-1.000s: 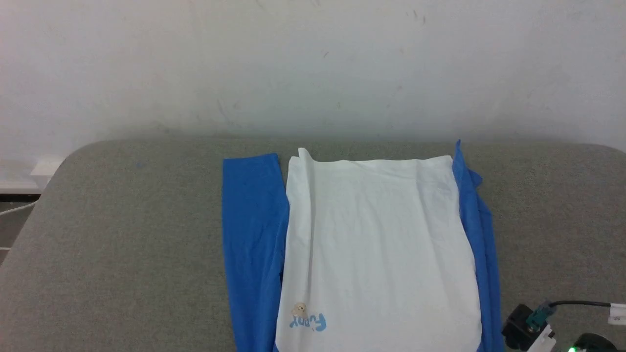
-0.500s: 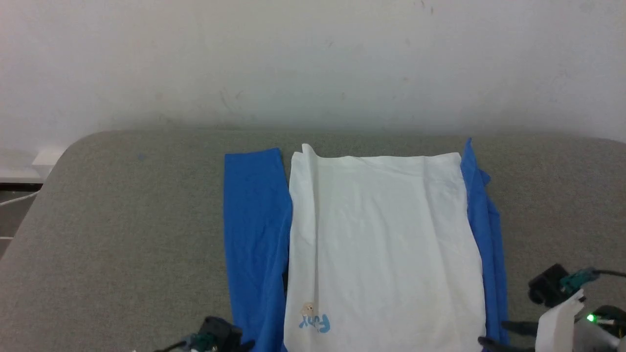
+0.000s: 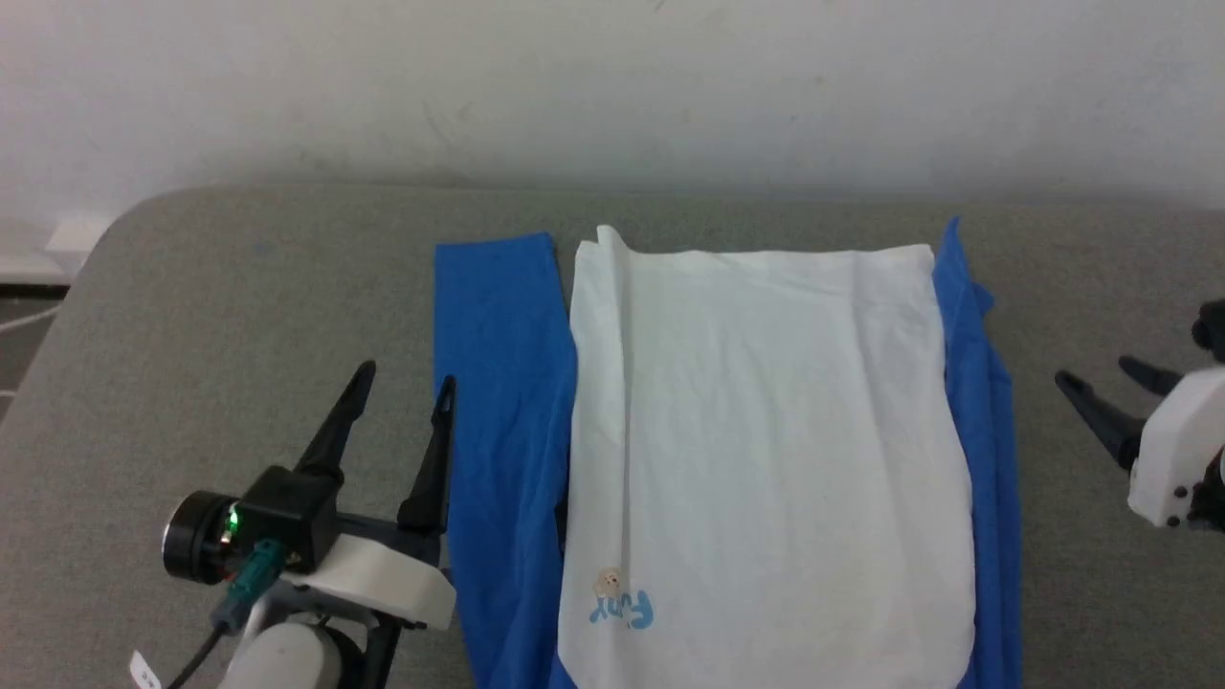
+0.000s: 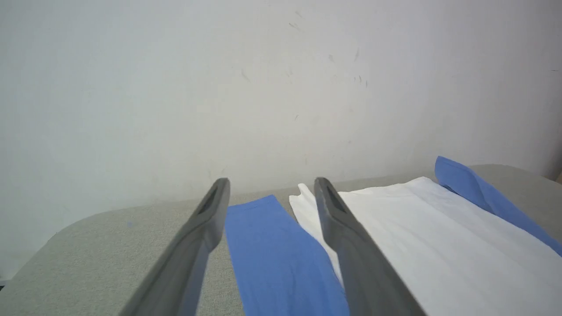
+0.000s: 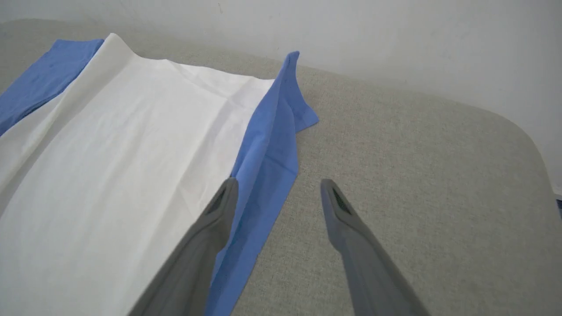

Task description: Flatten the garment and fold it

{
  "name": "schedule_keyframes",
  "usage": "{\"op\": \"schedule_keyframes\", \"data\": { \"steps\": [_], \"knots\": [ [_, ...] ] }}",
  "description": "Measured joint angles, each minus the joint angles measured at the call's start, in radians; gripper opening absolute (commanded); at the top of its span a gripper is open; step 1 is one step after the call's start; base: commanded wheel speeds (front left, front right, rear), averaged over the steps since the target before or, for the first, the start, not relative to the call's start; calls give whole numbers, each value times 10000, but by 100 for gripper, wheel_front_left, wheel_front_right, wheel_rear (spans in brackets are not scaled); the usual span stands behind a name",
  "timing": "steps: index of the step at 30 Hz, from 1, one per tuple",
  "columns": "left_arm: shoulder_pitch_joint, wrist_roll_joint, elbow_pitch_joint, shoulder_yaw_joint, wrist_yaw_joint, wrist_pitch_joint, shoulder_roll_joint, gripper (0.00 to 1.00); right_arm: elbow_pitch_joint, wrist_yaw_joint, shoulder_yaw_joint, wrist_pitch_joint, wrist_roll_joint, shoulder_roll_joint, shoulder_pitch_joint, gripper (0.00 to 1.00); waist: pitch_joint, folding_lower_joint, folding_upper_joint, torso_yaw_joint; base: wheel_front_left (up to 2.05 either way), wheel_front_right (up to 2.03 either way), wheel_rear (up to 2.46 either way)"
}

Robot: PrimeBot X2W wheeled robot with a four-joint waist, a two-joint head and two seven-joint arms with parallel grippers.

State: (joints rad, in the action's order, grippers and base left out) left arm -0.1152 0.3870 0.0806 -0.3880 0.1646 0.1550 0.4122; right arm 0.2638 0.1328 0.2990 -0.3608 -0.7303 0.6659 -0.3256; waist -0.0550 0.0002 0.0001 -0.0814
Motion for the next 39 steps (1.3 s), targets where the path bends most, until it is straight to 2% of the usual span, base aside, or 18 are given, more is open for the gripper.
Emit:
{"op": "schedule_keyframes", "data": {
  "steps": [4,7,12,25,33,34,35,36,39],
  "knots": [
    [-259,-437,-397,-42,267,761,-502,100,968,0,-761,-378,1070,-725,-973,100,-550,0,0,-130,0,0,0],
    [-361,-462,-518,-23,414,934,-974,100,1707,0,-1137,-709,1728,-880,-1773,100,-988,1,0,-279,0,0,0],
    [-453,-564,-754,0,397,1009,-1498,100,2853,0,-1342,-1243,2332,-945,-2826,100,-1672,2,0,-641,0,0,0],
    [-556,-1099,-675,522,-134,1018,-2217,100,4671,0,-746,-1459,2801,-669,-4293,100,-2888,0,0,-1676,0,0,0],
    [-557,-1388,-813,809,-514,1020,-2585,100,5026,-13,150,-1285,2853,-138,-4694,100,-3339,-3,0,-2014,0,0,0],
    [-557,-1427,-828,865,-562,1020,-2617,100,5026,-15,276,-1287,2759,-79,-4716,79,-3376,-3,0,-2036,0,0,0],
    [-557,-1444,-848,903,-591,1020,-2648,100,5014,-15,408,-1290,2644,-29,-4723,11,-3409,-3,0,-2055,0,0,0],
    [-557,-1467,-874,941,-610,1020,-2685,100,4989,-15,564,-1306,2531,44,-4731,0,-3438,-3,0,-2071,0,0,0],
    [-557,-1551,-955,1068,-757,1020,-2790,100,4907,-2,903,-1302,2249,125,-4745,0,-3449,-3,0,-2088,0,0,0]
  ]
}}
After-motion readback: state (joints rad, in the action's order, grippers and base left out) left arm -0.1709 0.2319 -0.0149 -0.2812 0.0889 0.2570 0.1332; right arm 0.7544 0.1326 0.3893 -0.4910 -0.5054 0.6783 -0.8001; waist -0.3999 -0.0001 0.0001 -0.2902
